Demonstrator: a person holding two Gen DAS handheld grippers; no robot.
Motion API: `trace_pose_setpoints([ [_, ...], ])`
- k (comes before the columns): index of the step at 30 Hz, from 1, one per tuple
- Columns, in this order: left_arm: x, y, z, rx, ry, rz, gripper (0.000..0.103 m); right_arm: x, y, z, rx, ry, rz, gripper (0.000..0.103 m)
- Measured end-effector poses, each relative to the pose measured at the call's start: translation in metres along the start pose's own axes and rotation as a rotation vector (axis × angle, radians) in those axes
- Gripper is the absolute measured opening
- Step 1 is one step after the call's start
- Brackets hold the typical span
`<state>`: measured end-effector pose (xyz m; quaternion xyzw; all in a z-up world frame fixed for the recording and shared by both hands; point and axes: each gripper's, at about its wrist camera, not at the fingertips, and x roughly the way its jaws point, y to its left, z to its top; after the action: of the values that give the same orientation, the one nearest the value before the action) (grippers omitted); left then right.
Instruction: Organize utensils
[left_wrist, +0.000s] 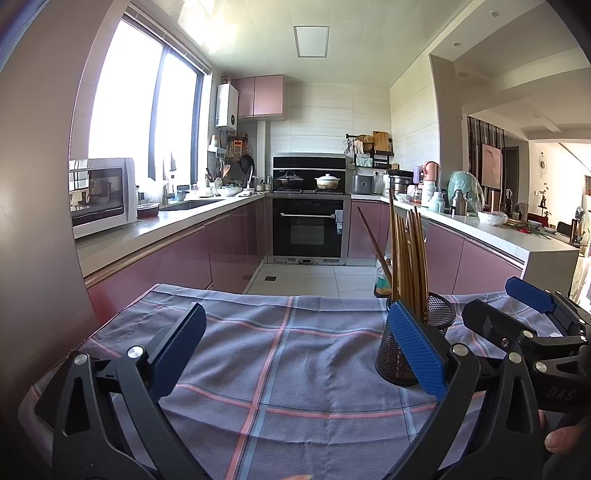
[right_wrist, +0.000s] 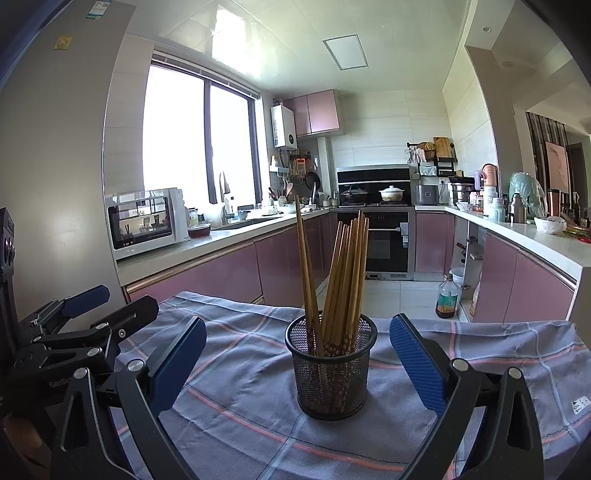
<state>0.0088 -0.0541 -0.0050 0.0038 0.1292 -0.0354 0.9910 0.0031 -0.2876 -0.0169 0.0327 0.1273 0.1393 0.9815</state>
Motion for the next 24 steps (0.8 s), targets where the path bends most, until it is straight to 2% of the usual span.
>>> trace_pose_setpoints([
  [24,-0.0023,0.0007,0.0008,-0.003,-0.003,-0.005,0.097,0.0003,0.0005,0.0012,0.001,-0.008,0.004,0.096],
])
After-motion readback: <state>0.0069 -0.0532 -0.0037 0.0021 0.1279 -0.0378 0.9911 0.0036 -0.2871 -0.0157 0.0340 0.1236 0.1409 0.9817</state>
